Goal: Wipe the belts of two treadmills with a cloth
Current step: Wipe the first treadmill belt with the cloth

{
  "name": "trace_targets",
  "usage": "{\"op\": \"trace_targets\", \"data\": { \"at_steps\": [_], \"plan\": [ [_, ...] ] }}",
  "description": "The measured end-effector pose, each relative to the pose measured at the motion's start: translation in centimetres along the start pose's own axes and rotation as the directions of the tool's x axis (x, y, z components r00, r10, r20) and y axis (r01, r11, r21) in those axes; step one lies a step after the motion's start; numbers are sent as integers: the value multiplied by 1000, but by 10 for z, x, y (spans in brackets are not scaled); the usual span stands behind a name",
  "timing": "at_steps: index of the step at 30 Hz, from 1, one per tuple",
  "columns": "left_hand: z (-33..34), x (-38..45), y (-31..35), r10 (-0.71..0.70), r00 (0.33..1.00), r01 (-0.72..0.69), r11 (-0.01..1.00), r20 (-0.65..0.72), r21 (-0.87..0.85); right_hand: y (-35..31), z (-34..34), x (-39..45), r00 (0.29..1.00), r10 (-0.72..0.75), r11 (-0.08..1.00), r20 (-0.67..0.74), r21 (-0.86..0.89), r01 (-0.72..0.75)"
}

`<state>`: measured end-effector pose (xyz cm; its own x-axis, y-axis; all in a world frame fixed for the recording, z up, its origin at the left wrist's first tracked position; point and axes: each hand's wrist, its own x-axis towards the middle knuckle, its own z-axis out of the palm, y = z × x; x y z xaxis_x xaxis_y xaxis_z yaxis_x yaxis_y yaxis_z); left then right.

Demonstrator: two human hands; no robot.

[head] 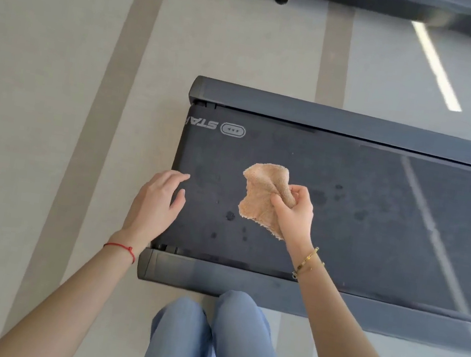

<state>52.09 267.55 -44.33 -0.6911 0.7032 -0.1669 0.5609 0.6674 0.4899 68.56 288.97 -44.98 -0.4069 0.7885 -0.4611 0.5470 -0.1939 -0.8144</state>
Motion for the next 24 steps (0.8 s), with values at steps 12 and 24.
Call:
{"op": "trace_targets", "data": {
  "at_steps": [12, 24],
  "plan": [
    [228, 44, -125, 73, 997, -71, 995, -18, 74, 202, 112, 131, 972, -198, 977, 125, -56, 207],
    [321, 59, -181, 172, 982, -155, 971, -81, 183, 310, 115, 168, 715, -698, 480, 36, -718, 505]
  ]
}}
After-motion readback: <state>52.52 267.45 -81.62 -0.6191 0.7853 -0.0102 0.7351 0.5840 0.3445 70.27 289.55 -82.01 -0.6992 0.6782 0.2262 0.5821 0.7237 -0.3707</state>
